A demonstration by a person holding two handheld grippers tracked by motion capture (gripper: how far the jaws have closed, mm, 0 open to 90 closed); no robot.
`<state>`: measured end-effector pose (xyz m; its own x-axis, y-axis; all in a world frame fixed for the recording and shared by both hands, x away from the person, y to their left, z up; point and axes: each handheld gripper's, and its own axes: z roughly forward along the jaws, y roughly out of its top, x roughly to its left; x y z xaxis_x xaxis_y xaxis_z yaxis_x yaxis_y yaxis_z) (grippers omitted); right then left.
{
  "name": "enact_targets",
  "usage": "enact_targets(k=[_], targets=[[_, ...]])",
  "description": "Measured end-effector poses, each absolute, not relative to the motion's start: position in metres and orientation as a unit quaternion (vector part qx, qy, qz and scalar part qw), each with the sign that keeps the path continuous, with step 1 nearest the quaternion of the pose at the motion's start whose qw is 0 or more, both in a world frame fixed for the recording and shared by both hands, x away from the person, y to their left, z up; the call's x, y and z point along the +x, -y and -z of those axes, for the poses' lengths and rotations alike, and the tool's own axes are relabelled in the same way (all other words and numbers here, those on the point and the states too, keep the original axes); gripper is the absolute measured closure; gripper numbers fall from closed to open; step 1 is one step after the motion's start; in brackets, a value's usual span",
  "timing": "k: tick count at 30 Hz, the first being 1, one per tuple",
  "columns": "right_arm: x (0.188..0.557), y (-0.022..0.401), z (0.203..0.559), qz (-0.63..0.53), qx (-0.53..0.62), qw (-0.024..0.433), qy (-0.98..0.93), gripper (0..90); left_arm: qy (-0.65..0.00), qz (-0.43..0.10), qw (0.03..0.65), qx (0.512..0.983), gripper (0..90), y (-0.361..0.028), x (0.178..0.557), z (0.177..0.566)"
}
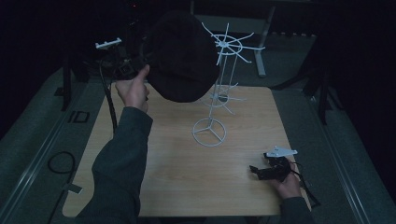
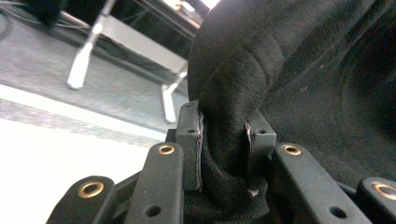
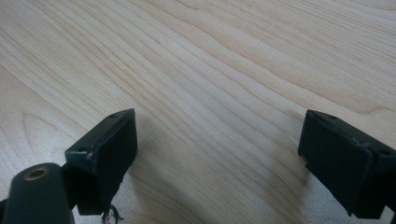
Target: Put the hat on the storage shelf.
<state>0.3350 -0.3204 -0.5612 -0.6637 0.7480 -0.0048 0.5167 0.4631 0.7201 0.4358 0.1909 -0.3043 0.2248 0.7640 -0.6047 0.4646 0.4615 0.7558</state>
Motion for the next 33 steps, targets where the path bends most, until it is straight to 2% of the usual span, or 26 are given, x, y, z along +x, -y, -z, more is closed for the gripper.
enact_targets(k=[12, 15, 21, 33], targets=[[0.3350, 0.3205, 0.5612, -0.356, 0.376, 0.163, -0.840, 11.6, -0.606, -0.125, 0.579, 0.531, 65.6, -0.1924, 0.4398, 0.3097], [0.3350, 0.3205, 0.5612, -0.356, 0.376, 0.163, -0.840, 11.6, -0.605, -0.121, 0.571, 0.542, 59.0, -0.1917, 0.4423, 0.3120], [0.3350, 0.3204, 0.5612, -0.356, 0.376, 0.163, -0.840, 11.6, -0.598, -0.121, 0.567, 0.553, 55.2, -0.1880, 0.4443, 0.3145], [0.3350, 0.3204, 0.5612, -0.356, 0.377, 0.163, -0.840, 11.6, -0.592, -0.144, 0.567, 0.554, 47.9, -0.1911, 0.4392, 0.3100]])
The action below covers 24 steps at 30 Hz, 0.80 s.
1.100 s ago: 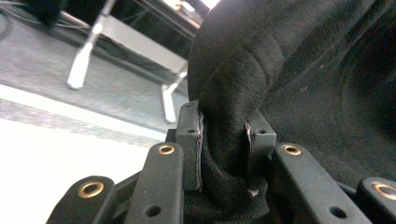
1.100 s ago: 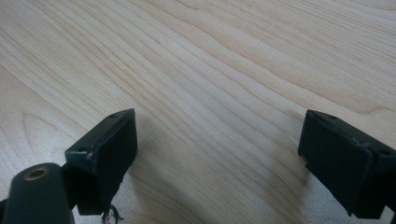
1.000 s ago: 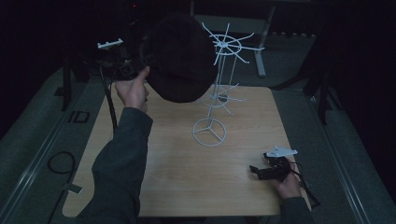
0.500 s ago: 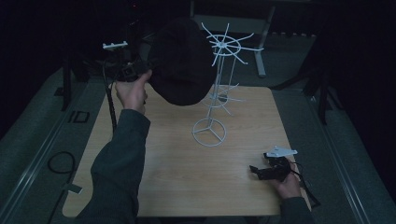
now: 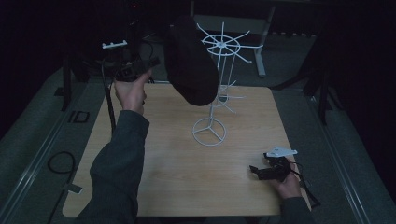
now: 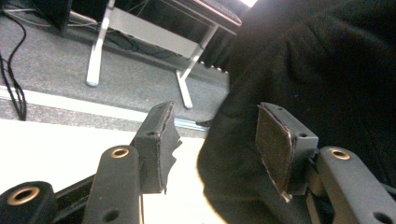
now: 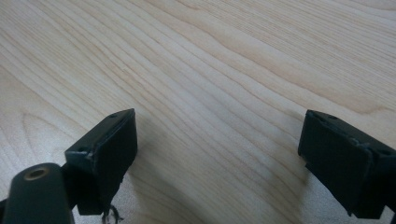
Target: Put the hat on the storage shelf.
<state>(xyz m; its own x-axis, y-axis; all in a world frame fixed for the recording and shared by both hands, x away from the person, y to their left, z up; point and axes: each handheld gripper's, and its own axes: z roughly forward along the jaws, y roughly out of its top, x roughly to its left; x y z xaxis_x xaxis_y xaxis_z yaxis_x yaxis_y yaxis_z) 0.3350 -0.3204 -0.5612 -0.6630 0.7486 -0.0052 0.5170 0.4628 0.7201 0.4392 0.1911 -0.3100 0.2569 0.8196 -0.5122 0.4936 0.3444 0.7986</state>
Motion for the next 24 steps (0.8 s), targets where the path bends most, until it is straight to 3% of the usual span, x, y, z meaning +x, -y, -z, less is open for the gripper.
enact_targets(k=[24], targets=[[0.335, 0.320, 0.561, -0.356, 0.377, 0.163, -0.840, 11.6, -0.567, -0.217, 0.514, 0.606, 46.7, -0.188, 0.418, 0.304]])
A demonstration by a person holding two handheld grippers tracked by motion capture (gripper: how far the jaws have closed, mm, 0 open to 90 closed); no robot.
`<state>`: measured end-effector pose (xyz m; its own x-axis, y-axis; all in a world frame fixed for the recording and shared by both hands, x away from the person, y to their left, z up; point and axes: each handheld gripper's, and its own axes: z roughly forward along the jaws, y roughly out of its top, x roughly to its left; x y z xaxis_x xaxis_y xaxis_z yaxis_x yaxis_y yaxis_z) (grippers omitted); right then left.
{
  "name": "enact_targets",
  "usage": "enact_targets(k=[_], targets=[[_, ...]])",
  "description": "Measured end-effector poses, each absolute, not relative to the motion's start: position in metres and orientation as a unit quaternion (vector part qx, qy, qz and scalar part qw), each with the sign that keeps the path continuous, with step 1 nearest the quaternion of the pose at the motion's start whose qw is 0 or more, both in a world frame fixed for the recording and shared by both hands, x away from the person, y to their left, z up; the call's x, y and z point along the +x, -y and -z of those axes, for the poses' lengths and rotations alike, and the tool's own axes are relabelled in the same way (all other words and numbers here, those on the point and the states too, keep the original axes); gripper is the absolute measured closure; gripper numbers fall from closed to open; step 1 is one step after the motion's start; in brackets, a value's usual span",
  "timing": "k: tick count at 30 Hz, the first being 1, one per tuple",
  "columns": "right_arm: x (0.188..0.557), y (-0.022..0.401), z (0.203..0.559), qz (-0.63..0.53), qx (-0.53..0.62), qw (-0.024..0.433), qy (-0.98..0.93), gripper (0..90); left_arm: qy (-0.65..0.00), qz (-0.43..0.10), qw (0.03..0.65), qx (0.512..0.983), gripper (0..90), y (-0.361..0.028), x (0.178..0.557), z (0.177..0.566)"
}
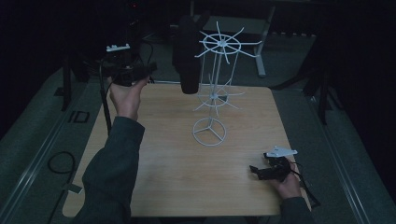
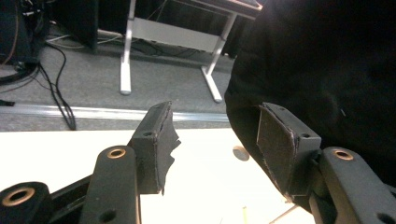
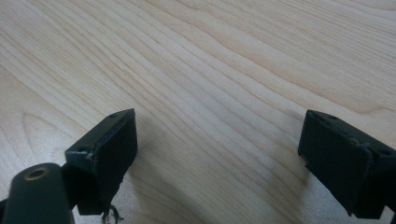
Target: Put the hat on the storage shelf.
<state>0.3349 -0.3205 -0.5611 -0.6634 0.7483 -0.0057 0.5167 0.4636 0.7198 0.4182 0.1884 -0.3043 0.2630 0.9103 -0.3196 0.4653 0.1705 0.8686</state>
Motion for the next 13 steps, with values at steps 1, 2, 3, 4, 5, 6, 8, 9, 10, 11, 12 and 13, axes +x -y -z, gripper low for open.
enact_targets(k=[1, 2, 3, 4, 5, 6, 8, 9, 10, 11, 12, 13], targets=[[0.335, 0.320, 0.561, -0.355, 0.377, 0.163, -0.840, 11.6, -0.566, -0.215, 0.516, 0.606, 46.6, -0.190, 0.417, 0.305], [0.335, 0.320, 0.561, -0.355, 0.377, 0.163, -0.840, 11.6, -0.566, -0.214, 0.515, 0.607, 46.5, -0.191, 0.415, 0.307], [0.335, 0.320, 0.561, -0.355, 0.377, 0.162, -0.840, 11.6, -0.568, -0.217, 0.510, 0.608, 46.5, -0.192, 0.414, 0.309], [0.335, 0.320, 0.561, -0.356, 0.377, 0.162, -0.840, 11.6, -0.570, -0.221, 0.505, 0.610, 46.4, -0.193, 0.413, 0.311], [0.335, 0.320, 0.561, -0.356, 0.377, 0.163, -0.840, 11.6, -0.572, -0.223, 0.499, 0.612, 46.4, -0.194, 0.412, 0.312], [0.335, 0.320, 0.561, -0.356, 0.377, 0.163, -0.840, 11.6, -0.572, -0.223, 0.499, 0.612, 46.2, -0.194, 0.412, 0.312], [0.335, 0.320, 0.561, -0.356, 0.377, 0.163, -0.840, 11.6, -0.574, -0.224, 0.488, 0.619, 46.1, -0.197, 0.411, 0.316], [0.335, 0.320, 0.561, -0.356, 0.377, 0.163, -0.840, 11.6, -0.574, -0.224, 0.488, 0.619, 46.0, -0.197, 0.411, 0.316], [0.335, 0.320, 0.561, -0.356, 0.377, 0.163, -0.840, 11.6, -0.574, -0.216, 0.497, 0.614, 45.9, -0.200, 0.407, 0.320], [0.335, 0.320, 0.561, -0.356, 0.377, 0.163, -0.840, 11.6, -0.575, -0.209, 0.500, 0.613, 45.9, -0.201, 0.406, 0.321], [0.335, 0.320, 0.561, -0.356, 0.377, 0.162, -0.840, 11.6, -0.577, -0.213, 0.494, 0.615, 45.8, -0.201, 0.404, 0.323], [0.335, 0.320, 0.561, -0.356, 0.377, 0.162, -0.840, 11.6, -0.577, -0.213, 0.494, 0.615, 45.8, -0.201, 0.404, 0.323]])
